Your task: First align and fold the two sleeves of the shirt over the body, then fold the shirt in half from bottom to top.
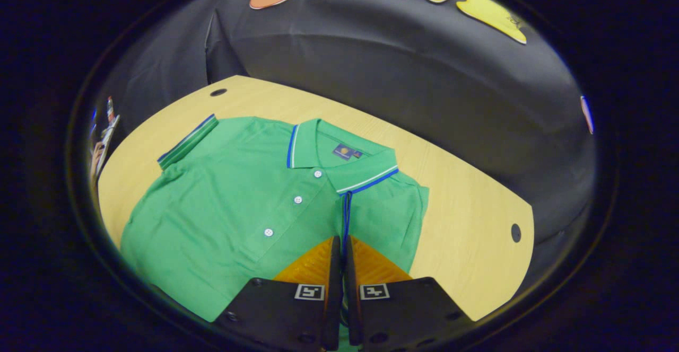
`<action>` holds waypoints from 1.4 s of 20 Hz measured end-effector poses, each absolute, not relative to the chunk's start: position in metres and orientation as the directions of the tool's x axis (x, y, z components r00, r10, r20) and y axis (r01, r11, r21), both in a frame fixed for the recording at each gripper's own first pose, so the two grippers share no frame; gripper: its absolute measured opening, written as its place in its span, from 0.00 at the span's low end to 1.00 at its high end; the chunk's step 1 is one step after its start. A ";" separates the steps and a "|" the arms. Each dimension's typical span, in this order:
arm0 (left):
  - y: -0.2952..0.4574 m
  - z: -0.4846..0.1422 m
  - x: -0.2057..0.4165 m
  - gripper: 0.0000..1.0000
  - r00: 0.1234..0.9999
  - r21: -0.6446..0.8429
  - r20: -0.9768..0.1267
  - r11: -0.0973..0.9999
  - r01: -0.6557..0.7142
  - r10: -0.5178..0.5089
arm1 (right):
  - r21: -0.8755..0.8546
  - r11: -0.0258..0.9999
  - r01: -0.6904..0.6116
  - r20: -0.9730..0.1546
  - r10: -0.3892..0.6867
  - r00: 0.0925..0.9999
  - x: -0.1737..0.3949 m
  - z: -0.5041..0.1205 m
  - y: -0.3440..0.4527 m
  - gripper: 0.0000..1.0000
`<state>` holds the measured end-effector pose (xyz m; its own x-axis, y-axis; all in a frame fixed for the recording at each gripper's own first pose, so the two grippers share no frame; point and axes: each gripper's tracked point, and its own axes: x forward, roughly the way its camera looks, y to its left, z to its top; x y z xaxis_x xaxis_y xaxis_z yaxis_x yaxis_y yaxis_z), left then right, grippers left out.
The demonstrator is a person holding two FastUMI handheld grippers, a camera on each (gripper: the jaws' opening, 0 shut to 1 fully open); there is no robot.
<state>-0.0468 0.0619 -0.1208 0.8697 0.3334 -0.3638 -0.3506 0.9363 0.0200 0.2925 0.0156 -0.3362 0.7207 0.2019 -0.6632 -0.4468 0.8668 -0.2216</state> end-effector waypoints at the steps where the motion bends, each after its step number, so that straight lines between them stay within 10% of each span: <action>1: 0.063 -0.121 -0.047 1.00 0.869 0.017 -0.367 0.937 -0.350 0.332 | -0.238 0.864 -0.443 -0.659 0.192 0.727 0.293 -0.338 0.016 0.10; 4: 0.069 -0.123 -0.049 1.00 0.868 -0.010 -0.376 0.935 -0.354 0.325 | -0.245 0.867 -0.435 -0.657 0.182 0.732 0.290 -0.340 0.019 0.12; 12: 0.104 -0.135 -0.010 1.00 0.899 -0.004 -0.344 0.957 -0.291 0.272 | -0.119 0.914 -0.389 -0.577 0.255 0.776 0.249 -0.284 0.033 0.98; 28: 0.116 -0.241 0.181 1.00 0.884 -0.072 -0.460 0.989 -0.132 0.084 | -0.115 0.986 -0.122 -0.353 0.074 0.933 0.055 -0.114 -0.007 0.98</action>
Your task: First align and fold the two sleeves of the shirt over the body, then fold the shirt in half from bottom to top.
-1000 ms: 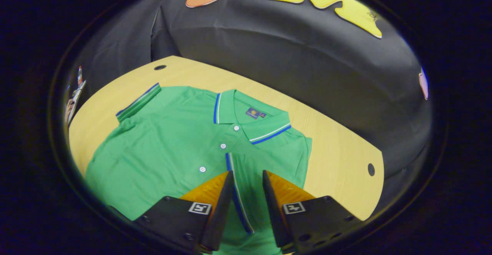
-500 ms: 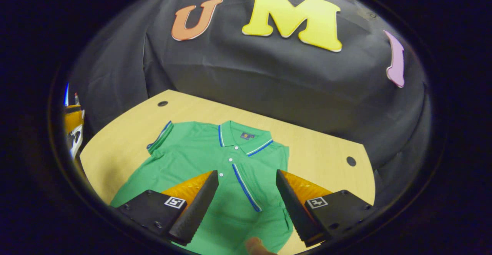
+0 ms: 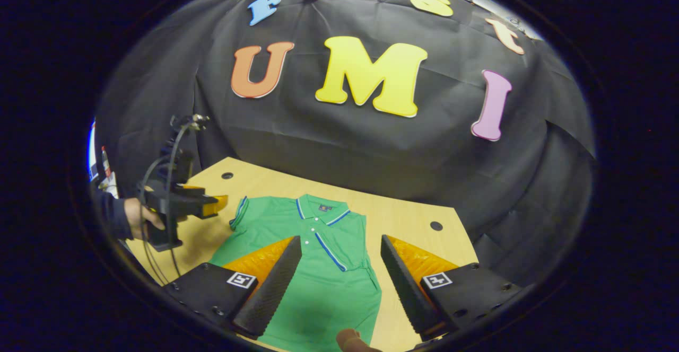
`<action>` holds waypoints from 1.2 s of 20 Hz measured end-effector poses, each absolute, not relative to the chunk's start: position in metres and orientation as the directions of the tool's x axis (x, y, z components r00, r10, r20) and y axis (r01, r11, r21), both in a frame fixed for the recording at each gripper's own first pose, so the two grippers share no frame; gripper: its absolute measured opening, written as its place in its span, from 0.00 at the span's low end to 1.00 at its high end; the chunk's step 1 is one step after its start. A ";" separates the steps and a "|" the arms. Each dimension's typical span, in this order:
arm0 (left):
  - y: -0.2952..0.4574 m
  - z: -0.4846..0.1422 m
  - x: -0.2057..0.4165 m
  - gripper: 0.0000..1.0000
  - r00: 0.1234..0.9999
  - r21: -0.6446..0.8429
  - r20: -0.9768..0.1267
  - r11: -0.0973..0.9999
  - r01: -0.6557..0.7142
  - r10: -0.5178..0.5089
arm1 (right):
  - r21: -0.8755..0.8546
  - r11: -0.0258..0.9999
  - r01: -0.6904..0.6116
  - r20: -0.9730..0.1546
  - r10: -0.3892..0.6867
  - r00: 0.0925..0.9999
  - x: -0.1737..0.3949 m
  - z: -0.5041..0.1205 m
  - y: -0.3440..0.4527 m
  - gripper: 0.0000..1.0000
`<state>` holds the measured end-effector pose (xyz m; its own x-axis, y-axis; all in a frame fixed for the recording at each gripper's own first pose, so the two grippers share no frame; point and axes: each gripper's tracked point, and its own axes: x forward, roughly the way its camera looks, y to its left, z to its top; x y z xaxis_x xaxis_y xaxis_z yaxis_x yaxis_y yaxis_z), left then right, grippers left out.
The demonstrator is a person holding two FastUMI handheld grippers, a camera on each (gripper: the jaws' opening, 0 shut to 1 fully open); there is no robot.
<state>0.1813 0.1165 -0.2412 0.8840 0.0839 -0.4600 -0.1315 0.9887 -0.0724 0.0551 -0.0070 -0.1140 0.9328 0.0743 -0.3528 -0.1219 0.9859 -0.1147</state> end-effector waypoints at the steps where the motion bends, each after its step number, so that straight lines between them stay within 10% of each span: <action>1: 0.117 -0.249 0.190 1.00 0.880 -0.072 -0.468 0.989 -0.131 0.083 | -0.113 0.988 -0.105 -0.360 0.058 0.931 0.048 -0.114 -0.009 0.98; 14: 0.120 -0.309 0.249 0.96 0.795 -0.094 -0.596 0.973 -0.210 0.114 | -0.064 0.998 -0.003 -0.548 -0.032 0.836 -0.008 -0.175 -0.035 0.98; 24: 0.109 -0.332 0.242 0.62 0.703 -0.094 -0.700 0.959 -0.267 0.127 | -0.062 0.998 -0.022 -0.575 -0.017 0.818 -0.006 -0.188 -0.042 0.98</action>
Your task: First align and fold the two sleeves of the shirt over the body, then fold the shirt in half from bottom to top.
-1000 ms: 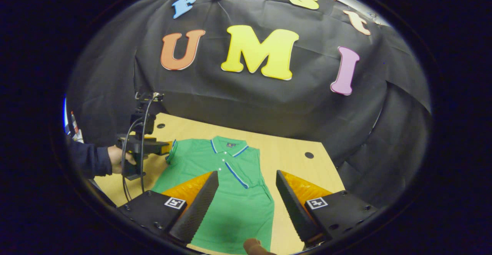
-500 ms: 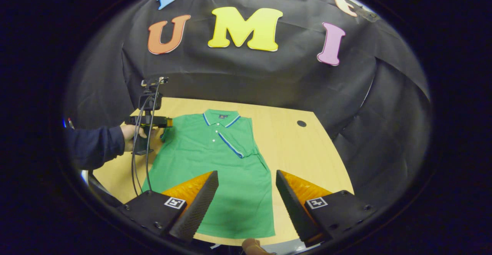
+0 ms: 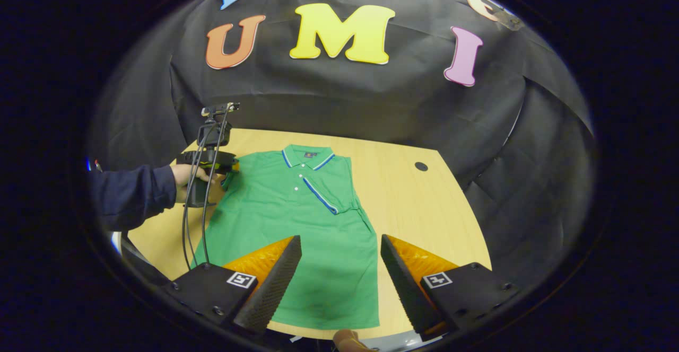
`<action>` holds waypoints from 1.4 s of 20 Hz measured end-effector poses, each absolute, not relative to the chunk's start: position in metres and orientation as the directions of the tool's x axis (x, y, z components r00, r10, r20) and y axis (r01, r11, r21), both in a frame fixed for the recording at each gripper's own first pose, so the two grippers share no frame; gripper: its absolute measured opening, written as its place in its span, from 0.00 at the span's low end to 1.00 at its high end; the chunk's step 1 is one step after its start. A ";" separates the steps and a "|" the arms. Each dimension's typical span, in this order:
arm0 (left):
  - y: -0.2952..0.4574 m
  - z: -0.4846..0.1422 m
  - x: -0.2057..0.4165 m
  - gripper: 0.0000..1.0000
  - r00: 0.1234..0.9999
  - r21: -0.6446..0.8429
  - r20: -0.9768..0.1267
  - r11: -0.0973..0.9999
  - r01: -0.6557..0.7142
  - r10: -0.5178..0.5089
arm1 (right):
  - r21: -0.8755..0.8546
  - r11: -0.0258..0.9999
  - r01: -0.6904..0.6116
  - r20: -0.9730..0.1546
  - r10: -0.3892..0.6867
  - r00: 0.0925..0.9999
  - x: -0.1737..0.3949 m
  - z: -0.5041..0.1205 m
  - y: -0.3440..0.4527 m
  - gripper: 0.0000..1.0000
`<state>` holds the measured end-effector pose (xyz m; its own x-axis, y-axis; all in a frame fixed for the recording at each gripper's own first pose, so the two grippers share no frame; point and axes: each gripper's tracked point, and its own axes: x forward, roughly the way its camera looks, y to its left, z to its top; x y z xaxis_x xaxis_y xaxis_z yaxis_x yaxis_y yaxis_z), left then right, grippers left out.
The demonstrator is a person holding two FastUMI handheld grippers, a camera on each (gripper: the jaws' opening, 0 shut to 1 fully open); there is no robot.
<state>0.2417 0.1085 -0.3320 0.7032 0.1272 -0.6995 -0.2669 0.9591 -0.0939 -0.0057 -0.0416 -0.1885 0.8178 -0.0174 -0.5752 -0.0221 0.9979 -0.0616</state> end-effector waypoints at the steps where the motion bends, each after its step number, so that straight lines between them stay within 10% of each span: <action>1: 0.109 -0.333 0.240 0.57 0.690 -0.089 -0.711 0.957 -0.277 0.134 | -0.061 0.998 -0.019 -0.577 -0.020 0.816 -0.007 -0.190 -0.045 0.98; 15: 0.112 -0.333 0.241 0.09 0.643 -0.058 -0.758 0.970 -0.236 0.111 | -0.033 0.999 -0.019 -0.565 -0.003 0.825 -0.009 -0.195 -0.073 0.98; 28: 0.073 -0.296 0.252 0.04 0.648 0.087 -0.741 0.982 -0.165 0.175 | 0.027 0.992 -0.124 -0.534 0.119 0.837 0.024 -0.189 -0.079 0.98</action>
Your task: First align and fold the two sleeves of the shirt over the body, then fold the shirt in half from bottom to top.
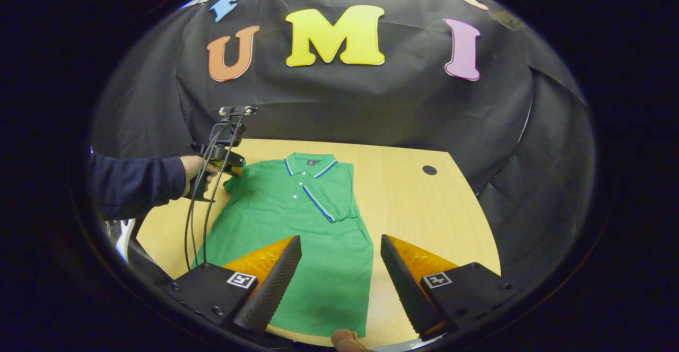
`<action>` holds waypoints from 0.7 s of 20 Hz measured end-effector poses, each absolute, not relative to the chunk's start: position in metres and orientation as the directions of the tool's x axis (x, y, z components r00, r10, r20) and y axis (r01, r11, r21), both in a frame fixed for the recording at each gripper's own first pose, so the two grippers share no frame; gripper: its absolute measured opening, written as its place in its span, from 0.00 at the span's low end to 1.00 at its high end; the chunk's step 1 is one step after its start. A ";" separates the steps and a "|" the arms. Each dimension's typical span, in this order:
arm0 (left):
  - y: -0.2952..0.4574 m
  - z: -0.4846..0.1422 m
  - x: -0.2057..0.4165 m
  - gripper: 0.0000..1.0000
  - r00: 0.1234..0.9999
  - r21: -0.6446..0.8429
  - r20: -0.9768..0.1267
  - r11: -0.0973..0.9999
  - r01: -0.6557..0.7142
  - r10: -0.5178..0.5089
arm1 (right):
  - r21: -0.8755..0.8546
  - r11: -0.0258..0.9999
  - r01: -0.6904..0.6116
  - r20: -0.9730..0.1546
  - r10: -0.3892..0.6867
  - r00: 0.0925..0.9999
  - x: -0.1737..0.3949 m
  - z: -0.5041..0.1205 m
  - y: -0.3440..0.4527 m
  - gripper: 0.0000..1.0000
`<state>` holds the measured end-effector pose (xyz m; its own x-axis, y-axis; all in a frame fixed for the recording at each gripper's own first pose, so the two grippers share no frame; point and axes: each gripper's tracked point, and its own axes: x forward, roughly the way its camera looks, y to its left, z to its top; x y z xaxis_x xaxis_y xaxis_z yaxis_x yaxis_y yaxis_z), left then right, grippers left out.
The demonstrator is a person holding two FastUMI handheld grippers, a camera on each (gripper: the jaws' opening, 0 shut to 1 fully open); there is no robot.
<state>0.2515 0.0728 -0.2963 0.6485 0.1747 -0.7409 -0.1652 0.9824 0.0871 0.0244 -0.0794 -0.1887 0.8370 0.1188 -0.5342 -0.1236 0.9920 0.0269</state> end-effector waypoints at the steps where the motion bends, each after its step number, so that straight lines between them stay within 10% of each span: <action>1: 0.061 -0.291 0.256 0.04 0.659 0.096 -0.733 0.985 -0.145 0.169 | 0.026 0.991 -0.130 -0.531 0.124 0.838 0.028 -0.188 -0.082 0.98; 14: -0.070 -0.307 0.271 0.04 0.665 0.155 -0.745 0.983 0.094 0.054 | 0.049 0.997 -0.057 -0.572 0.074 0.817 0.040 -0.212 -0.128 0.98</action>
<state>0.2705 -0.0705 -0.3071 0.6647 0.0537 -0.7452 0.0943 0.9834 0.1549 0.0405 -0.1275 -0.2120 0.8169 0.0744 -0.5719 -0.0565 0.9972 0.0490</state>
